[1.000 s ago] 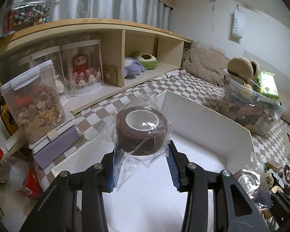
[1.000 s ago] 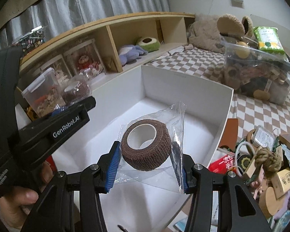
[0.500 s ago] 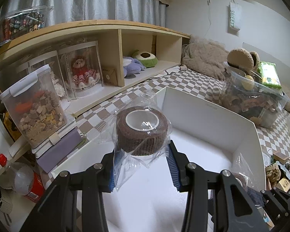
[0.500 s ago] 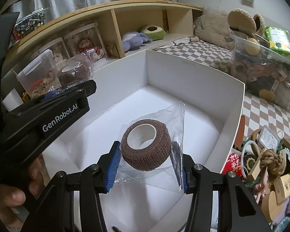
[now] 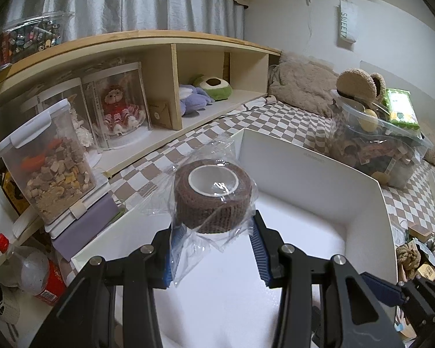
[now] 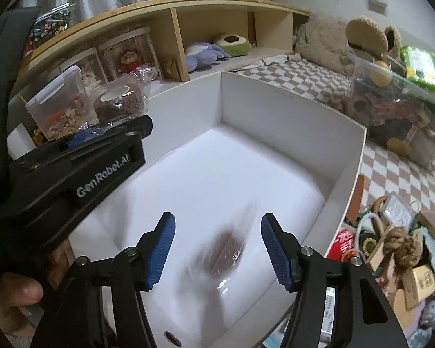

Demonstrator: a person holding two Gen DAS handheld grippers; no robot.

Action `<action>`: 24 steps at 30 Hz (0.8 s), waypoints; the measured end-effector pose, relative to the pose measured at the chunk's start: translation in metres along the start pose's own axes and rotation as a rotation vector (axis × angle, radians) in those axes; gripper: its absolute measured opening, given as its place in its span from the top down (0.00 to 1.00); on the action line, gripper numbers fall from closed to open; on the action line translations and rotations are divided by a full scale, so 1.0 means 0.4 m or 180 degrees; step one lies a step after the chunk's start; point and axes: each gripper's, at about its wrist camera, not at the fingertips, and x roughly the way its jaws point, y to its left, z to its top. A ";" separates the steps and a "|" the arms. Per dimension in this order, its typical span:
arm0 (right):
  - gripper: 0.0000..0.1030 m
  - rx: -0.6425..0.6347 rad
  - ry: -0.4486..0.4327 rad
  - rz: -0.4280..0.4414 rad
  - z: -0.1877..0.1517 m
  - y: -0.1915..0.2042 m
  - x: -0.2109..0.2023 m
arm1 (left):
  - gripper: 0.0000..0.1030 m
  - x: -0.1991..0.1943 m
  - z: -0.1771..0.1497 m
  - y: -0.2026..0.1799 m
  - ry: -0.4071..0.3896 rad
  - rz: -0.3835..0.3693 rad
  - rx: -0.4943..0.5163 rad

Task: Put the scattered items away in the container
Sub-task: 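Open the right gripper to drop the tape roll into the box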

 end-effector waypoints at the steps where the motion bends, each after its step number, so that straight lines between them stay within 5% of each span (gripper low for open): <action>1: 0.40 0.0001 0.0003 0.0014 0.000 0.000 -0.002 | 0.58 0.000 0.000 -0.001 0.0001 0.0000 0.0001; 24: 0.39 -0.0136 0.0111 -0.0087 -0.012 0.008 -0.035 | 0.56 0.002 -0.005 -0.020 0.0064 0.0033 0.0152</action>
